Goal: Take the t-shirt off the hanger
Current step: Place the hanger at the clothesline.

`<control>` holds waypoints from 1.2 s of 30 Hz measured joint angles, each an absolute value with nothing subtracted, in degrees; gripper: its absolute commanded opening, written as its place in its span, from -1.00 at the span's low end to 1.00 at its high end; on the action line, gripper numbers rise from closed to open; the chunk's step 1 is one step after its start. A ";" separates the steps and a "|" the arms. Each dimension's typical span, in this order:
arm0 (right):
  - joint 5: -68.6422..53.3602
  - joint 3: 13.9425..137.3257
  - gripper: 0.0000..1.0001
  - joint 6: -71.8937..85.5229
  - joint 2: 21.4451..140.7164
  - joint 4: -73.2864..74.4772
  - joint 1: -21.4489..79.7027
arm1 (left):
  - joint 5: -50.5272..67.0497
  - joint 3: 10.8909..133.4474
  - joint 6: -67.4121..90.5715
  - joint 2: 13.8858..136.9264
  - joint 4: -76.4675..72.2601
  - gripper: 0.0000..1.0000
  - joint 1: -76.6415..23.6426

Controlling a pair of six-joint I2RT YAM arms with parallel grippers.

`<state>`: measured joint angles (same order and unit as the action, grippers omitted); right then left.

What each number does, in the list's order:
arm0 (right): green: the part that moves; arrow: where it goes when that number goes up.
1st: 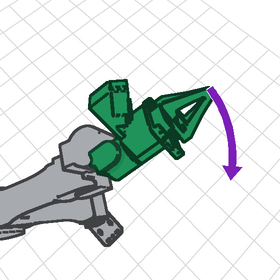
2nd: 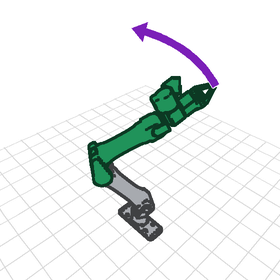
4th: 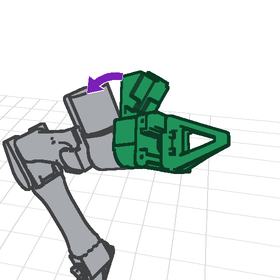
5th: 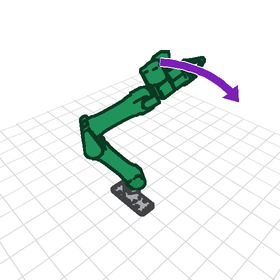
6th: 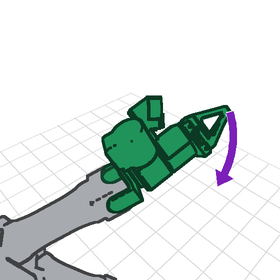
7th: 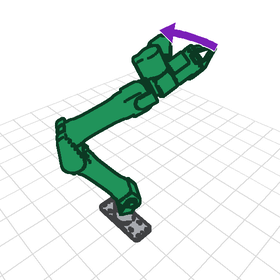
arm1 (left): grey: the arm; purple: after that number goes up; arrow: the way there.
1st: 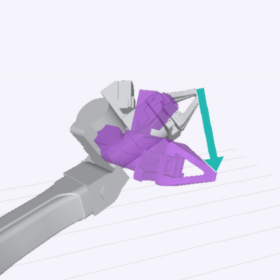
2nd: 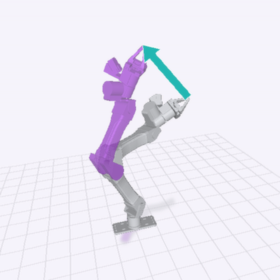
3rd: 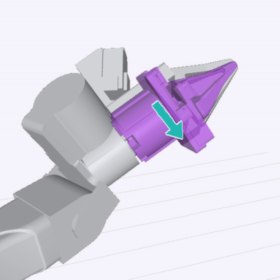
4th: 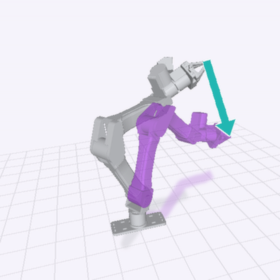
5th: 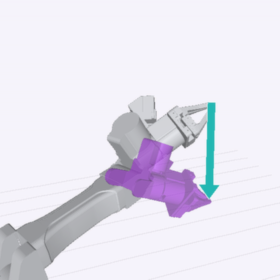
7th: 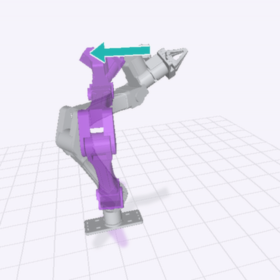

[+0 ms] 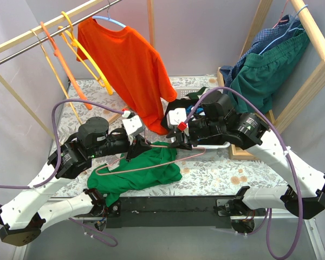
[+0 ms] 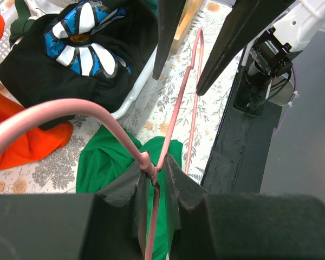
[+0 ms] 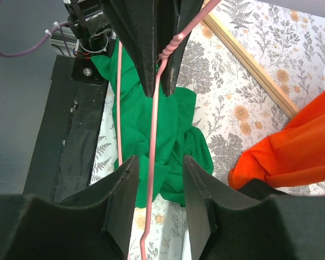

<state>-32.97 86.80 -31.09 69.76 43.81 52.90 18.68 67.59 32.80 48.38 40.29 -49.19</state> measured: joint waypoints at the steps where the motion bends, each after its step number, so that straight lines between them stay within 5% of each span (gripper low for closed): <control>1: -33.30 86.80 -0.07 -31.05 69.91 43.81 52.90 | 18.68 67.59 32.77 48.38 40.29 -1.00 -49.19; 7: -34.70 86.80 -0.19 -30.57 72.77 43.77 53.43 | 18.65 67.59 32.80 48.38 40.23 -1.00 -49.19; 13: -35.14 86.80 -0.49 -29.87 75.68 43.77 54.72 | 18.68 67.59 32.80 48.29 39.77 -1.00 -49.19; 17: -35.00 86.80 -0.97 -29.06 76.84 43.77 55.66 | 18.65 67.57 32.82 47.99 39.29 -1.00 -49.19; 19: -34.57 86.78 -0.97 -28.29 76.84 43.38 55.88 | 18.57 67.40 33.04 47.51 39.13 -1.00 -49.19; 23: -33.19 84.73 -0.97 -26.55 75.50 40.05 56.34 | 16.82 66.57 33.91 46.02 38.83 -0.14 -49.23; 24: -32.51 84.01 -0.97 -26.15 74.89 39.35 56.51 | 16.34 66.11 34.09 45.45 38.72 0.27 -49.25; 25: -31.88 82.94 -0.97 -25.76 74.02 37.91 56.66 | 16.14 65.56 34.52 44.73 39.24 0.39 -49.32; 29: -30.76 80.38 -0.97 -25.39 70.06 33.28 57.23 | 15.18 62.43 36.32 41.21 40.91 0.69 -49.78; 36: -30.20 76.69 -0.97 -25.41 68.71 25.21 58.76 | 13.87 61.08 39.40 35.57 41.36 0.80 -51.00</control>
<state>-30.20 76.69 -25.41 68.71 25.21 58.76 13.87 61.08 39.40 35.57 41.36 -51.00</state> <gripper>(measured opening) 0.047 0.878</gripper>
